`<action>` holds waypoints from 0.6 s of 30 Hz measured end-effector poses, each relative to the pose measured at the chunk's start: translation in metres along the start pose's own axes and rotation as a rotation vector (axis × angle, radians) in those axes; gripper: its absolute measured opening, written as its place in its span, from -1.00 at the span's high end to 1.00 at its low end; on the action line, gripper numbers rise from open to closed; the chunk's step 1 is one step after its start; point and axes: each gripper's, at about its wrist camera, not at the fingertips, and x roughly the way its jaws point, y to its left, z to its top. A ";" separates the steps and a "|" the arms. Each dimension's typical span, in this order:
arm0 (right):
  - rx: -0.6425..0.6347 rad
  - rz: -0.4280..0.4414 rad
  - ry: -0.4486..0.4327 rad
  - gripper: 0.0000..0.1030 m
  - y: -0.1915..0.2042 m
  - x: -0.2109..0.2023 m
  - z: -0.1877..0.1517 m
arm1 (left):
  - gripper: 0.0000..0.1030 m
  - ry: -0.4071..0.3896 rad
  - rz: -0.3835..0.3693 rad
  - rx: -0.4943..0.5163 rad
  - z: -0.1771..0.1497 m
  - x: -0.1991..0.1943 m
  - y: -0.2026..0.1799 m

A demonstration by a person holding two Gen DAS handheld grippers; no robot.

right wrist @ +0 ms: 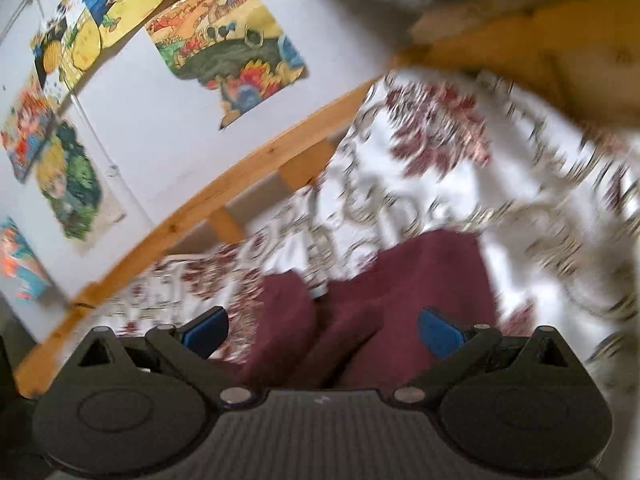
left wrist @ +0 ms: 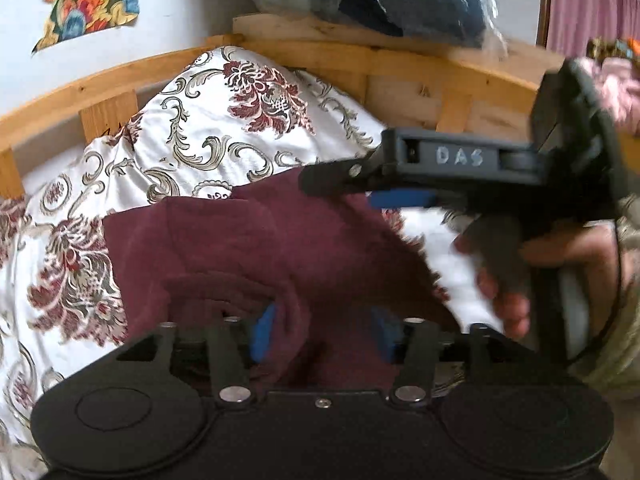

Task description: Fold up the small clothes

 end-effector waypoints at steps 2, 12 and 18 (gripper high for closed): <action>0.029 0.012 0.026 -1.00 -0.003 0.006 -0.002 | -0.44 -0.014 -0.026 -0.011 -0.001 -0.006 -0.001; 0.127 0.053 0.120 -1.00 -0.018 0.029 -0.011 | -0.63 -0.099 -0.093 -0.071 -0.011 -0.049 -0.007; 0.083 0.087 0.142 -1.00 -0.009 0.040 -0.013 | -0.79 -0.098 0.080 -0.057 -0.024 -0.061 0.006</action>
